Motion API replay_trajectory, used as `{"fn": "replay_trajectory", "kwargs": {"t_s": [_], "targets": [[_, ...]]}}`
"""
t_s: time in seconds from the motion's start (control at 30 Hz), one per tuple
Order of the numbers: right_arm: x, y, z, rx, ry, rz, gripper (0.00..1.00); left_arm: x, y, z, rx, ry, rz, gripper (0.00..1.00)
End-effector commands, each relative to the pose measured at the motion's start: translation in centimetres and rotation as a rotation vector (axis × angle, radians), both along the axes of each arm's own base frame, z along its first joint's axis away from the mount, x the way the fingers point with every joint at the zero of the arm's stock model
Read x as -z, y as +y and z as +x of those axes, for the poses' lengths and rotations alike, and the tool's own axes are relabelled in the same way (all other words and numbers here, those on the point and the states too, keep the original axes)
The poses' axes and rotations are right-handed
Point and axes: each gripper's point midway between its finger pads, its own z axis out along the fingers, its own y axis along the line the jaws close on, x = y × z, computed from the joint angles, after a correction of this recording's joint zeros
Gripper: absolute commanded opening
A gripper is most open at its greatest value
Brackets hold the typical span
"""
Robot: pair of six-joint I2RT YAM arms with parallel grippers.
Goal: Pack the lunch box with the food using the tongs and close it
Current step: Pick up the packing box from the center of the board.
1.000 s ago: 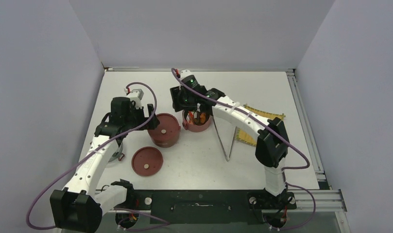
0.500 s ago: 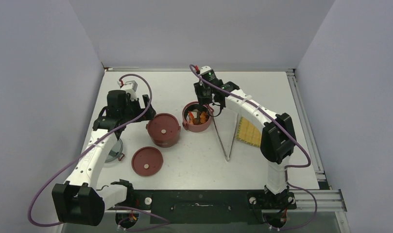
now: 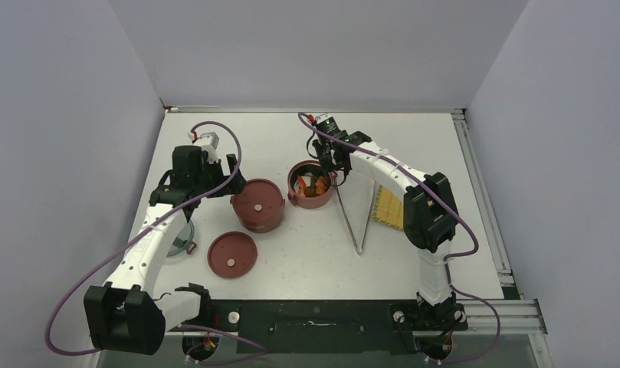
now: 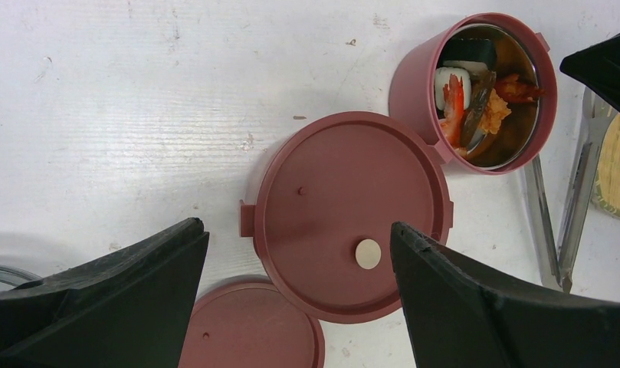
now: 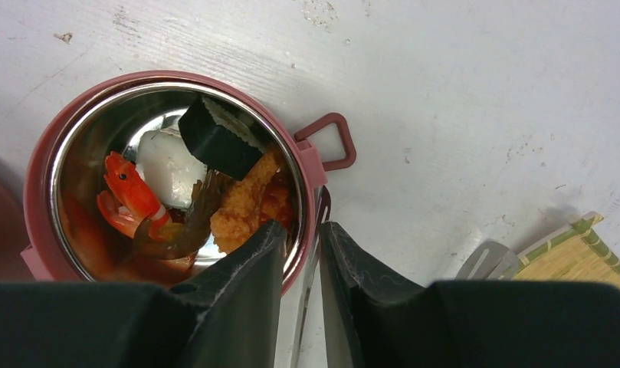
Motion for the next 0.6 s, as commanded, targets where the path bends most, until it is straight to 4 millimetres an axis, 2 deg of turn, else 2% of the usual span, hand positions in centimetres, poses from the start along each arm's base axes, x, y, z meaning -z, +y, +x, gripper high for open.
{"fn": "replay_trajectory", "kwargs": {"t_s": [0.0, 0.57], "targets": [[0.3, -0.5, 1.0, 0.032, -0.023, -0.013, 0.23, -0.9, -0.1, 0.6, 0.003, -0.035, -0.013, 0.88], [3.0, -0.5, 0.6, 0.037, 0.034, -0.007, 0.22, -0.7, -0.2, 0.6, 0.007, -0.025, -0.019, 0.88]]}}
